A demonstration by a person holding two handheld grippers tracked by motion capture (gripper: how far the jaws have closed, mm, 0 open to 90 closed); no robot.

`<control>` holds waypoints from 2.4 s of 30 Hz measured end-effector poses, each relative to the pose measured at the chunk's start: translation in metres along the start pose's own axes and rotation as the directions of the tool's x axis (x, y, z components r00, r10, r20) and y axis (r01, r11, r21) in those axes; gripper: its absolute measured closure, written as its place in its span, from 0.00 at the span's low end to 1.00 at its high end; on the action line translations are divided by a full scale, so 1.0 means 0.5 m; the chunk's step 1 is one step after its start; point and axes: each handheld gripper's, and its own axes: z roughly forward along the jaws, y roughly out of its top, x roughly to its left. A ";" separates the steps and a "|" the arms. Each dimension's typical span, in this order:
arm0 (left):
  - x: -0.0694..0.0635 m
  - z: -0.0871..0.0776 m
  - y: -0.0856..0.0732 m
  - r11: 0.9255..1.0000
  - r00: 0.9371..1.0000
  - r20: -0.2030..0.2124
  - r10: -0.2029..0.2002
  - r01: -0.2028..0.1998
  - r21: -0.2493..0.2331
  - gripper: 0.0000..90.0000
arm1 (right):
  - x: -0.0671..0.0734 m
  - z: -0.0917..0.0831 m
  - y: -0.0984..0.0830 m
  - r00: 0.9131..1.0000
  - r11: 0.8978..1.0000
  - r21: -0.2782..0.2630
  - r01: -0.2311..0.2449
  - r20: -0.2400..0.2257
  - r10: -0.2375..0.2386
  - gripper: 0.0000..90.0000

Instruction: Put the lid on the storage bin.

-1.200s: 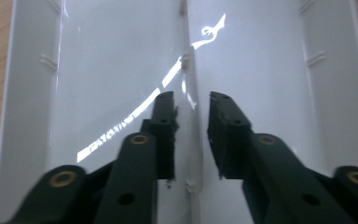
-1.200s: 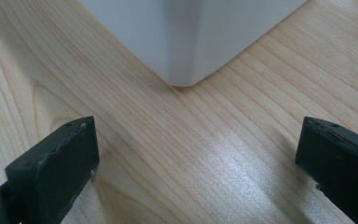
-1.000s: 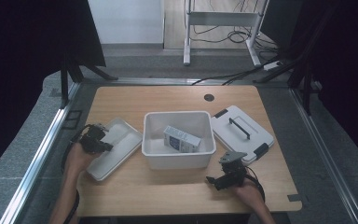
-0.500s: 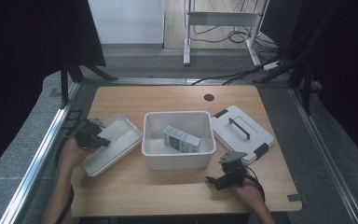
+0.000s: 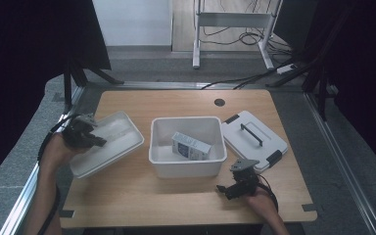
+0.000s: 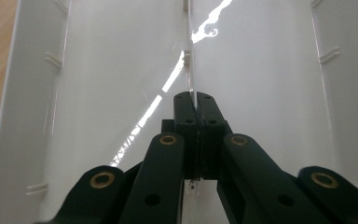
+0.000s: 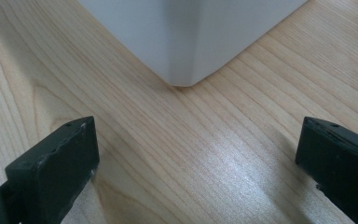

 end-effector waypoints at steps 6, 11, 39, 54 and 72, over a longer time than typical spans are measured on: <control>-0.006 -0.046 0.025 0.999 0.999 0.019 0.046 -0.046 -0.015 0.99 | 0.000 0.000 0.000 1.000 1.000 0.000 -0.001 0.001 0.001 0.00; -0.019 -0.073 0.059 0.995 0.994 0.037 0.101 -0.100 -0.018 0.99 | 0.000 0.000 0.000 1.000 1.000 -0.001 -0.001 0.001 0.001 0.00; -0.126 0.020 0.313 0.917 0.902 0.166 0.398 -0.385 -0.102 0.99 | 0.000 0.000 0.000 1.000 1.000 -0.001 0.000 0.001 0.000 0.00; -0.200 0.126 0.424 0.874 0.845 0.222 0.486 -0.467 -0.135 0.99 | 0.000 0.000 0.000 1.000 1.000 -0.002 0.003 0.002 -0.003 0.00; -0.210 0.220 0.427 0.873 0.837 0.249 0.487 -0.475 -0.110 0.99 | -0.001 0.000 0.000 1.000 1.000 -0.002 0.004 0.001 -0.004 0.00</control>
